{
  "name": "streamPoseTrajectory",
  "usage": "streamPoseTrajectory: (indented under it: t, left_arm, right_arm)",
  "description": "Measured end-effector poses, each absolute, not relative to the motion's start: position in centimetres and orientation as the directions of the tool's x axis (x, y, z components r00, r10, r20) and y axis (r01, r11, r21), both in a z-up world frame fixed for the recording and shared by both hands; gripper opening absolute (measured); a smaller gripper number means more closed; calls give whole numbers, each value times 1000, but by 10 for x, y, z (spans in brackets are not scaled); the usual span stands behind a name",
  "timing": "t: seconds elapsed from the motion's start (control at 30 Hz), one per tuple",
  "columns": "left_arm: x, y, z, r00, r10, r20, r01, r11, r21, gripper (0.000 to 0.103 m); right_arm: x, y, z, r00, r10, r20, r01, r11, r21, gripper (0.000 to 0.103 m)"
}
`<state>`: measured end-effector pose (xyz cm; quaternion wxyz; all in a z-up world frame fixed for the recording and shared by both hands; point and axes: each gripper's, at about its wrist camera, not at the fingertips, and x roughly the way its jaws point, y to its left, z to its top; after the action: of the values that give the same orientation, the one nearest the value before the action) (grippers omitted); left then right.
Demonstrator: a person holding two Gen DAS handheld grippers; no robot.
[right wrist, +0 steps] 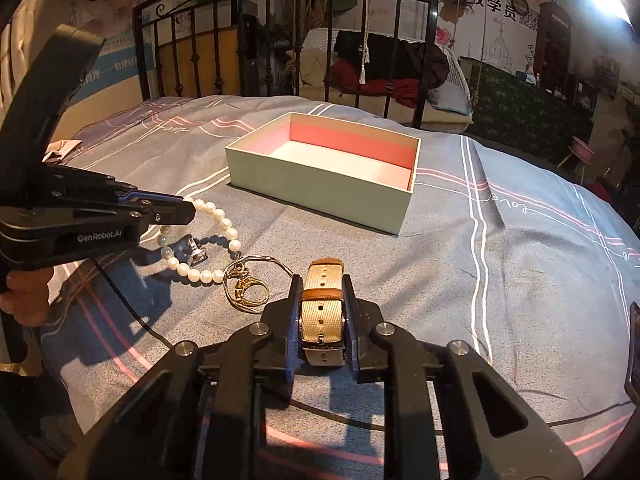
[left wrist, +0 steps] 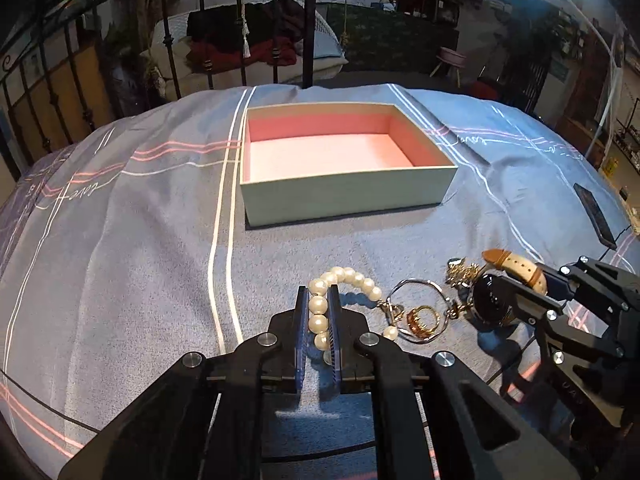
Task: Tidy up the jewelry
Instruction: 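Carry the pearl bracelet with the left gripper while the right gripper carries the watch into the box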
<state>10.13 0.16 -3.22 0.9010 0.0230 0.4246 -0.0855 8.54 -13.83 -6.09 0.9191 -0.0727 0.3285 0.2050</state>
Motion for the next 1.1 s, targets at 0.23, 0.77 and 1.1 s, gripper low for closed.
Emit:
streamPoseTrajectory:
  t: [0.23, 0.77, 1.1]
  left_arm:
    - [98, -10, 4, 676, -197, -710, 212, 975, -69, 9]
    - [115, -8, 22, 691, -219, -689, 220, 971, -89, 9]
    - [166, -7, 43, 733, -186, -654, 191, 980, -65, 9]
  right_arm:
    - [92, -157, -50, 694, 390, -605, -422, 901, 97, 19]
    - [115, -142, -10, 692, 447, -568, -498, 864, 73, 19]
    - [175, -127, 14, 714, 445, -541, -481, 873, 84, 19]
